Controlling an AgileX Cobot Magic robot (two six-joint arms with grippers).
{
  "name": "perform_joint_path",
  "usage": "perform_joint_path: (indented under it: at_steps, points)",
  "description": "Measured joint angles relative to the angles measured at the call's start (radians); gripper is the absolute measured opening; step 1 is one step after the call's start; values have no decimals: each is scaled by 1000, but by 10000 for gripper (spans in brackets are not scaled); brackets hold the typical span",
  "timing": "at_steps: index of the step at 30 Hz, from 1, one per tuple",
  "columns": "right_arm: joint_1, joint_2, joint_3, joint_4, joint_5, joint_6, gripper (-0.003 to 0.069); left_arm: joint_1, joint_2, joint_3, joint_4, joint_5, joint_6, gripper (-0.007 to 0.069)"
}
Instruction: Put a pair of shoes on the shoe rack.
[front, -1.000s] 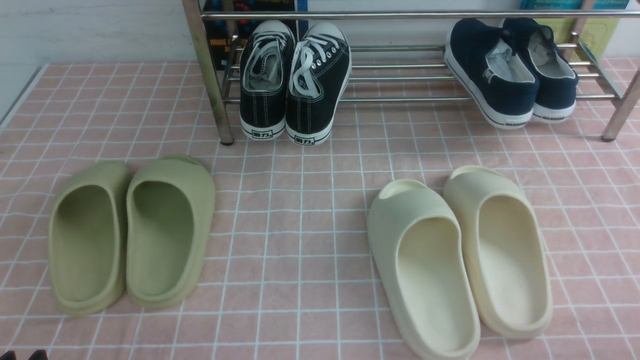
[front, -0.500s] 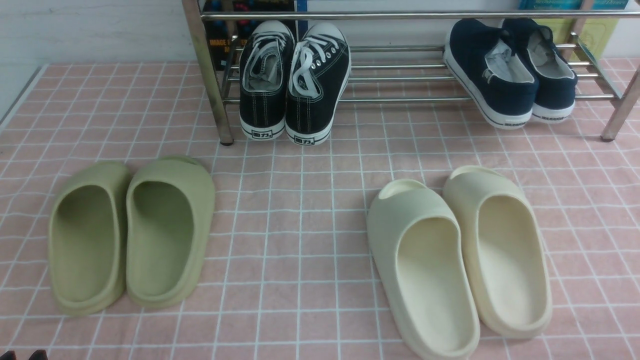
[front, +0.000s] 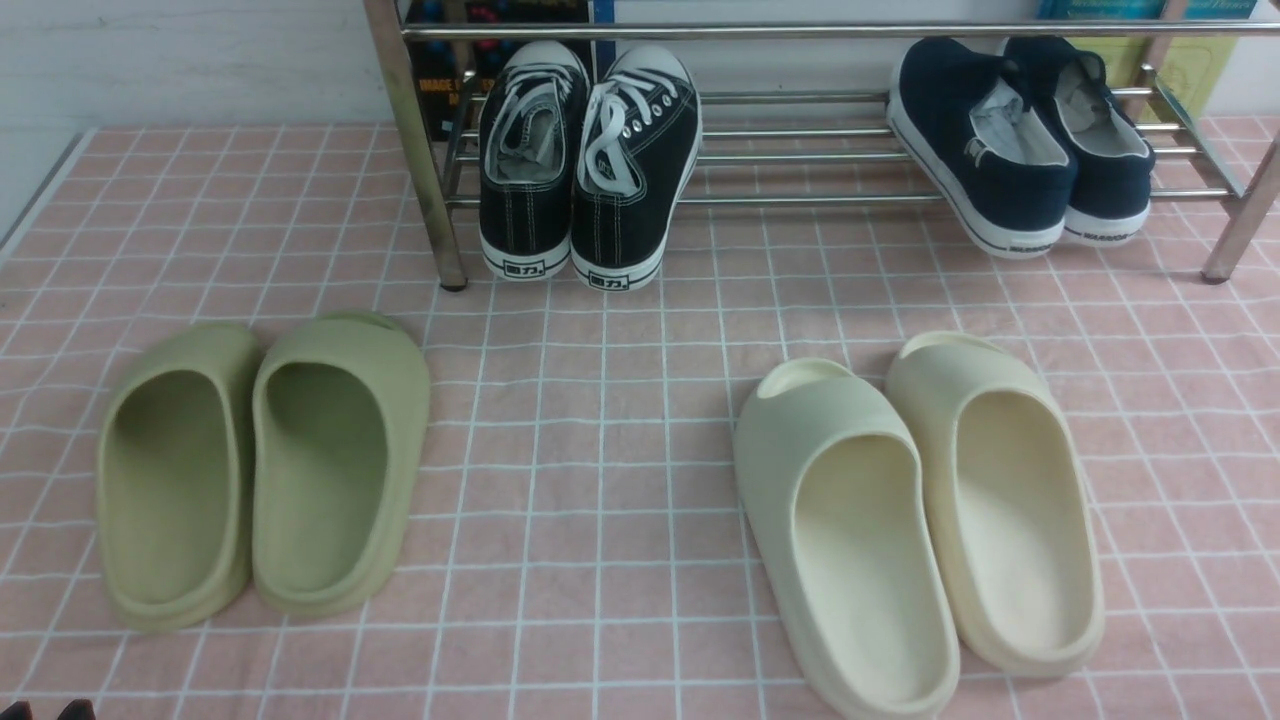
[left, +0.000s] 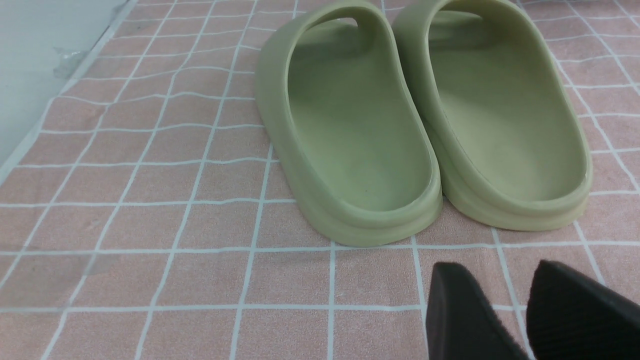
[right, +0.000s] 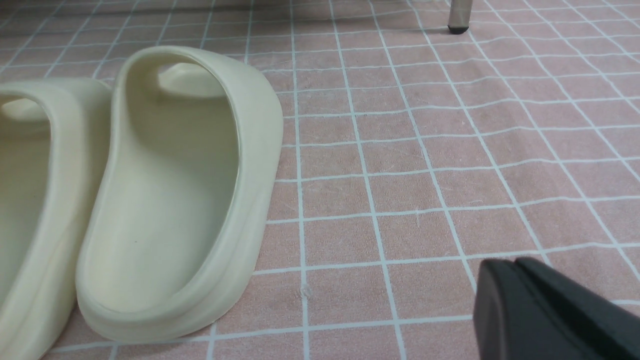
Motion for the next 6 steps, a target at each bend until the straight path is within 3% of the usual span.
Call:
perform_joint_path:
  at_steps: [6]
  points:
    - [0,0,0,0,0,0,31,0,0,0,0,0,0,241]
